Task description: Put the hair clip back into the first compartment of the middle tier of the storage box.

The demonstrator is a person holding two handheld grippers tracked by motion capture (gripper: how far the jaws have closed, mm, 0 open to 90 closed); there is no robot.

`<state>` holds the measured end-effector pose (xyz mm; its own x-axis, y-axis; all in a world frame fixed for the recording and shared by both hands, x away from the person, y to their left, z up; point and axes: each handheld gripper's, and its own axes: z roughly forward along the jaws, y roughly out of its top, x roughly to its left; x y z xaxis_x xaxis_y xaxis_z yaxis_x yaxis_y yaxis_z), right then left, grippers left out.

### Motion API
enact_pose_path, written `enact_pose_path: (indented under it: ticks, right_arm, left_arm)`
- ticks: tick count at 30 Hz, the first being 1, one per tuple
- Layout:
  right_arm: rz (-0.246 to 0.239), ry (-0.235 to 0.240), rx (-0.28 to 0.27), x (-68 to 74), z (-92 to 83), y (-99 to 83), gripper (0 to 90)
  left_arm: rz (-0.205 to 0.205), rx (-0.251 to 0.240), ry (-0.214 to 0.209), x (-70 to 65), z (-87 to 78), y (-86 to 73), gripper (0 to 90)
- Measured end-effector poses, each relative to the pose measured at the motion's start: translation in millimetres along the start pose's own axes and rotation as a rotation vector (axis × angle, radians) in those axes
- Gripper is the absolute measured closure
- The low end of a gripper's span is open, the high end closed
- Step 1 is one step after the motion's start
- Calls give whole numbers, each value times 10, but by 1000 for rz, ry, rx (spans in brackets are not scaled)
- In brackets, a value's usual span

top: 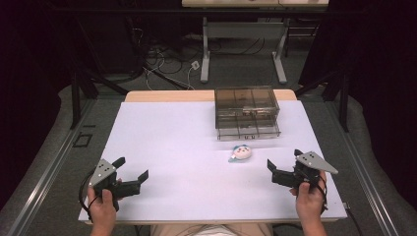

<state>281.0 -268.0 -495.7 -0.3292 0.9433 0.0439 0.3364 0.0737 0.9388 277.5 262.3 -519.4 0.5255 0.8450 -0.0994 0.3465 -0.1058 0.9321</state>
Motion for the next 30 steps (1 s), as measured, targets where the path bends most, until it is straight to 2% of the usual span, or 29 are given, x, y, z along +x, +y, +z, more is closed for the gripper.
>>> enact_pose_path:
  ticks: [3,4,9,10,16,18,22,23,24,30]
  right_arm:
    - [17,4,5,-9,11,3,0]
    - [21,2,22,-8,10,8,0]
    - [39,15,22,8,42,37,0]
    - [37,14,28,13,47,49,0]
    - [3,17,21,78,89,89,0]
    - [-32,19,28,105,123,107,0]
    - [-49,18,50,133,194,154,0]
    - [-50,19,80,134,194,174,0]
    - [-54,22,64,136,234,183,0]
    - [-83,29,106,167,347,243,0]
  left_arm:
    - [-3,-3,3,-5,-4,5,4]
    - [-4,-3,4,-6,-5,6,4]
    - [-5,0,11,-9,-14,10,4]
    - [5,4,15,-4,-22,8,4]
    - [-4,-1,18,-11,-40,4,4]
    - [-1,1,18,-15,-45,2,4]
    - [0,5,20,-18,-53,-4,4]
    - [2,6,21,-14,-56,-4,4]
    - [-4,6,22,-15,-56,-5,4]
    - [-7,2,21,-7,-57,-3,4]
